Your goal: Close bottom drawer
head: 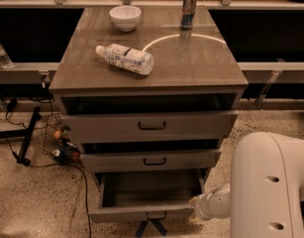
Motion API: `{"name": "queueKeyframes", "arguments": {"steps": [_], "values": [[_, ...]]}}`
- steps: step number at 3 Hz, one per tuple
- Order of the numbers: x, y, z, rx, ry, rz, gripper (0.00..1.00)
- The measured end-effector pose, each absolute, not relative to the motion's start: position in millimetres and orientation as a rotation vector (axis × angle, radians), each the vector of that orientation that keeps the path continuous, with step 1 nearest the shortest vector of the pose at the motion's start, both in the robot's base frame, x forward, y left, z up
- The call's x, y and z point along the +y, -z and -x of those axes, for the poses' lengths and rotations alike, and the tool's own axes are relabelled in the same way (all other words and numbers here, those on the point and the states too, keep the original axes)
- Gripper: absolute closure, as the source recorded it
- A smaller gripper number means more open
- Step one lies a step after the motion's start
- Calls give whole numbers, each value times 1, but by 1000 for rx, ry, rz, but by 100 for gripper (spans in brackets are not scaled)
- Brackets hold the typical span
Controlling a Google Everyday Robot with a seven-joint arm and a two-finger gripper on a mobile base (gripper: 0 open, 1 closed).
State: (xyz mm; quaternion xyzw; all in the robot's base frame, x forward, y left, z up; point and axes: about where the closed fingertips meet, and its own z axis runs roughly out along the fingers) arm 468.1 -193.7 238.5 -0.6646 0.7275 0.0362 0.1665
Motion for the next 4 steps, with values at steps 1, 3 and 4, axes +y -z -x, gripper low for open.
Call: {"name": "queueKeyframes", "arguments": {"steps": [1, 3, 4], "values": [[-189, -221, -457, 2083, -137, 1891, 76], [-176, -186, -449, 2076, -187, 1878, 100], [-165, -172, -454, 2053, -199, 1866, 100]]}}
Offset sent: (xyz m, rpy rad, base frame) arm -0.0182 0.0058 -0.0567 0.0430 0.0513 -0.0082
